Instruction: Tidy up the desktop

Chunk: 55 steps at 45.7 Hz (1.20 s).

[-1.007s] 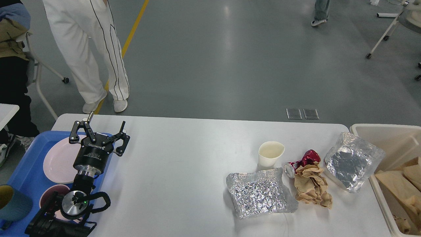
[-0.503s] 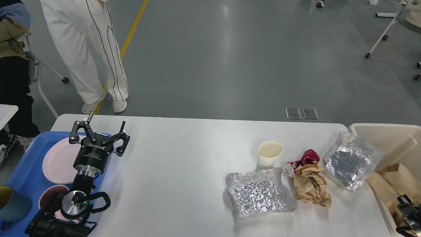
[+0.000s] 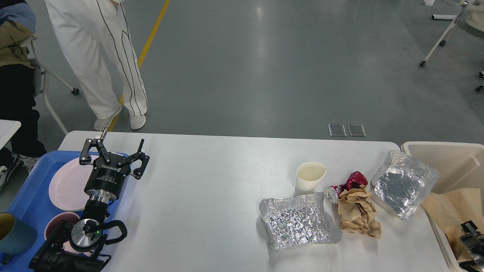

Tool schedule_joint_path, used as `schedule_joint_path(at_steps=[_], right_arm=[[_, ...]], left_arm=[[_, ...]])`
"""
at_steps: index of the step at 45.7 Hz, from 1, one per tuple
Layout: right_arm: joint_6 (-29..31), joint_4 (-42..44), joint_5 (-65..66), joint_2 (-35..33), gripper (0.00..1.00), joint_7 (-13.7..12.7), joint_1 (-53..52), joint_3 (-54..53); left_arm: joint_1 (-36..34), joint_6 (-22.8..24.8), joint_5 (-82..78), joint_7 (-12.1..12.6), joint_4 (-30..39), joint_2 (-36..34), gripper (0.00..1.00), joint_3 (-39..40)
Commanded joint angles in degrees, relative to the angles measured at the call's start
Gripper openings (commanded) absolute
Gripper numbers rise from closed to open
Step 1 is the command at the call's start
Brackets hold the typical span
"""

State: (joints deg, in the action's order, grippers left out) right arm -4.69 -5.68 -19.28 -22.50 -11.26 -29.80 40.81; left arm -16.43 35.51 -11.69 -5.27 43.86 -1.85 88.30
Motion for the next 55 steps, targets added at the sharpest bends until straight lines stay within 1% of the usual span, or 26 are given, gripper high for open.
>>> schedule_joint_path(at_steps=[1, 8, 15, 20, 26, 27, 30, 34, 42, 48, 55], right_arm=[[0.29, -0.38, 0.56, -1.23, 1.0, -0.16, -0.6, 0.06], [1.35, -3.19, 0.82, -5.88, 1.0, -0.25, -3.41, 0.41], [2.05, -7.67, 4.94, -10.63, 1.0, -0.43, -8.24, 0.41], [3.37, -12.24, 9.25, -14.49, 1.0, -2.01, -14.04, 0.32], [7.14, -17.16, 14.17, -17.92, 1.0, -4.12, -21.51, 0.85], [9.67, -18.39, 17.05, -18.62, 1.0, -4.64, -24.74, 0.85], [14.08, -20.15, 21.46, -19.24, 1.0, -4.82, -29.24, 1.99], [18.83, -23.75, 26.12, -19.25, 1.0, -4.74, -36.36, 6.2], [23.67, -35.78, 27.01, -18.11, 1.0, -4.82, -53.58, 19.03], [28.32, -44.14, 26.66, -12.58, 1.0, -4.82, -65.28, 27.65], [38.25, -52.4, 26.66, -7.04, 1.0, -4.82, -78.11, 30.82]], left_arm=[[0.0, -0.01, 0.0, 0.0, 0.0, 0.0, 0.96, 0.03], [0.0, -0.01, 0.0, 0.0, 0.0, 0.0, 0.96, 0.03], [0.0, -0.01, 0.0, 0.0, 0.0, 0.0, 0.96, 0.03], [0.0, -0.01, 0.0, 0.0, 0.0, 0.0, 0.96, 0.03], [0.0, -0.01, 0.0, 0.0, 0.0, 0.0, 0.96, -0.05], [0.0, -0.01, 0.0, 0.0, 0.0, 0.0, 0.96, 0.03], [0.0, -0.01, 0.0, 0.0, 0.0, 0.0, 0.96, 0.03], [0.0, -0.01, 0.0, 0.09, 0.0, 0.0, 0.96, 0.03], [0.0, -0.01, 0.0, 0.09, 0.0, 0.0, 0.96, 0.03], [0.0, -0.01, 0.0, 0.09, 0.0, 0.0, 0.96, 0.03], [0.0, -0.01, 0.0, 0.09, 0.0, 0.0, 0.96, 0.03]])
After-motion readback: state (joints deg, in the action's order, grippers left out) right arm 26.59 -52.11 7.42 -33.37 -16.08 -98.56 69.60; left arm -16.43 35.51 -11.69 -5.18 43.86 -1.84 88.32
